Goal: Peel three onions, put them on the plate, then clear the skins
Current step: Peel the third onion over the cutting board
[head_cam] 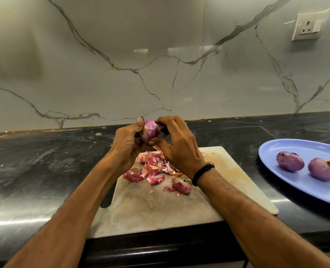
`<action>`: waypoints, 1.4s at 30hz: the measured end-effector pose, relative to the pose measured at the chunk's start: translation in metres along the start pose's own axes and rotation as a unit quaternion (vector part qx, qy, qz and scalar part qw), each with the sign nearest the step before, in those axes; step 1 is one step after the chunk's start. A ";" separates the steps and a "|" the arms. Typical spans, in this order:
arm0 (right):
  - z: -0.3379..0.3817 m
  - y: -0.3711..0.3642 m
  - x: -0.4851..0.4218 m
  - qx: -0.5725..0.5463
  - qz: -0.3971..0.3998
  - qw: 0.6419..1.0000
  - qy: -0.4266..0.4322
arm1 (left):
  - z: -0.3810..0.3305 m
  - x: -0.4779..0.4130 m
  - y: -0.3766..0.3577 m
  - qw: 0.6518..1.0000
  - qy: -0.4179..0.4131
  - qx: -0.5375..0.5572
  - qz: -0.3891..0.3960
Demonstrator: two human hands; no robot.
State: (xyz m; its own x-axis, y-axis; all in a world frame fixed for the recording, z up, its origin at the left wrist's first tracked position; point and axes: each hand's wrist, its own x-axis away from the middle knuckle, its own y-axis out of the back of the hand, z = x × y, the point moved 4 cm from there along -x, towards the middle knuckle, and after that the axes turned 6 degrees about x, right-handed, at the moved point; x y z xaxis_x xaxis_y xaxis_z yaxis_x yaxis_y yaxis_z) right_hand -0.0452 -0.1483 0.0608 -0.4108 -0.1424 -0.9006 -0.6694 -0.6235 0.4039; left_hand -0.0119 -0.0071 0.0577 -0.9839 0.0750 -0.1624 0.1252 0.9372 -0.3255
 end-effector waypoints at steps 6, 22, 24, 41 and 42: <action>0.000 0.002 0.001 0.006 -0.001 1.000 0.004 | 0.001 -0.002 0.001 0.999 -0.016 -0.029 -0.012; -0.017 0.005 0.004 0.001 0.055 0.998 -0.021 | 0.006 -0.001 0.000 0.999 -0.009 -0.036 -0.008; -0.018 0.003 0.005 -0.005 0.068 0.997 -0.021 | 0.007 -0.001 -0.001 0.999 -0.005 -0.029 -0.012; -0.012 0.002 0.001 -0.066 0.008 0.994 -0.088 | 0.003 0.002 0.001 0.996 0.036 0.066 -0.039; -0.012 0.003 0.001 -0.065 0.001 0.994 -0.088 | 0.004 0.002 0.000 0.996 0.039 0.066 -0.043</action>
State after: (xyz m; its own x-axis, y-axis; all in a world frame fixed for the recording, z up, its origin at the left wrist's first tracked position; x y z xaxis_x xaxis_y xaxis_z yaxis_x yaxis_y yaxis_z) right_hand -0.0398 -0.1598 0.0594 -0.5206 -0.0141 -0.8537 -0.5879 -0.7191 0.3704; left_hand -0.0132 -0.0078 0.0540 -0.9979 0.0282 -0.0578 0.0515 0.8885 -0.4560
